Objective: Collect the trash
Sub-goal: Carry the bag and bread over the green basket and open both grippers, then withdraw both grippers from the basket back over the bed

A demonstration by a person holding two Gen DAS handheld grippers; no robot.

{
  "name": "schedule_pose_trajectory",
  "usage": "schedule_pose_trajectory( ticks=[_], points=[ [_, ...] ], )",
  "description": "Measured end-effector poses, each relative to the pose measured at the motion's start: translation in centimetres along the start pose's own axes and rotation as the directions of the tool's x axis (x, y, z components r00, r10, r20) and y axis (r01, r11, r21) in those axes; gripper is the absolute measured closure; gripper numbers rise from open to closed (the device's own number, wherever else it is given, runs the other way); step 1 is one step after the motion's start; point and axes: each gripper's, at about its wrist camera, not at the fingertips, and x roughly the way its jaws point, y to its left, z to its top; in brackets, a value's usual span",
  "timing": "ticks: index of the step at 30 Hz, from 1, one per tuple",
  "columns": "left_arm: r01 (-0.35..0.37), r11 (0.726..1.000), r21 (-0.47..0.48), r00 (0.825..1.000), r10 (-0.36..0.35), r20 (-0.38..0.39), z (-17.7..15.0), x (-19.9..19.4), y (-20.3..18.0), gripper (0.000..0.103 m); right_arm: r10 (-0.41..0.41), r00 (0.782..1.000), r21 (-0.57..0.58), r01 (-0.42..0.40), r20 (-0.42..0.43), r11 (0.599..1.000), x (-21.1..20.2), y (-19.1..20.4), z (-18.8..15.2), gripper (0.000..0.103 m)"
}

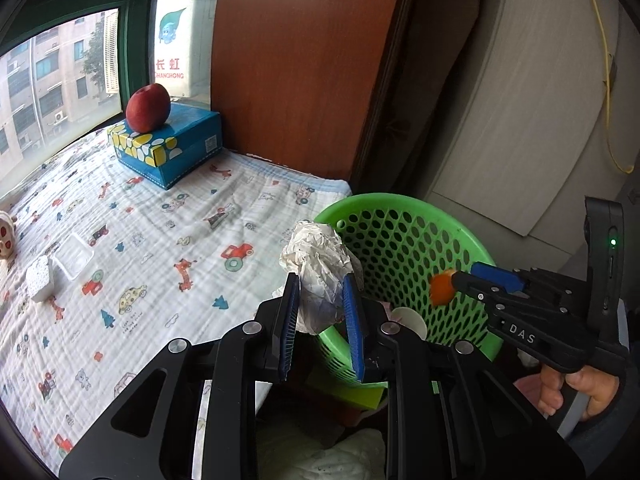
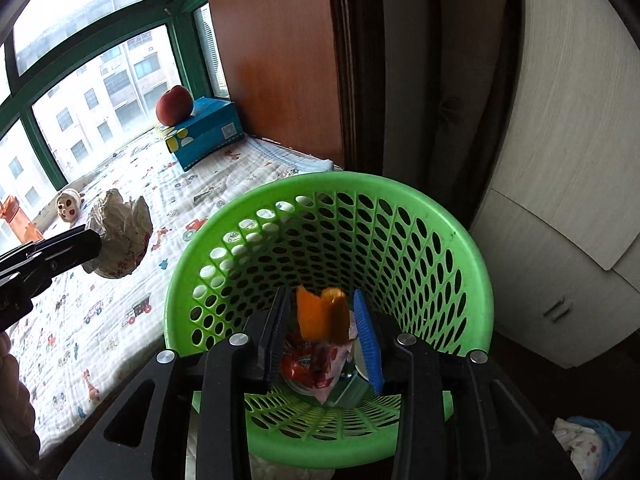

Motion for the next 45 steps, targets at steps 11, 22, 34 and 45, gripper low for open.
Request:
schedule_pose_trajectory(
  ticks=[11, 22, 34, 45],
  points=[
    [0.044, 0.998, 0.041, 0.997, -0.042, -0.065, -0.5, 3.0, -2.5, 0.080, -0.004, 0.999, 0.042, 0.002, 0.037, 0.999, -1.6, -2.1, -0.1, 0.059],
    [0.093, 0.994, 0.049, 0.992, -0.089, -0.086, -0.8, 4.0, -4.6, 0.064, -0.012, 0.998, 0.072, 0.008, 0.055, 0.997, -2.6, -3.5, -0.4, 0.055],
    [0.005, 1.000, 0.010, 0.998, -0.005, -0.056, -0.9, 1.6, -1.6, 0.045, 0.038, 0.997, 0.035, -0.040, 0.072, 0.999, -2.9, -1.1, 0.1, 0.047],
    [-0.157, 0.981, -0.110, 0.987, 0.154, -0.034, -1.9, -1.7, 7.1, 0.038, 0.119, 0.991, -0.054, -0.116, 0.065, 0.992, -1.7, 4.6, 1.7, 0.044]
  ],
)
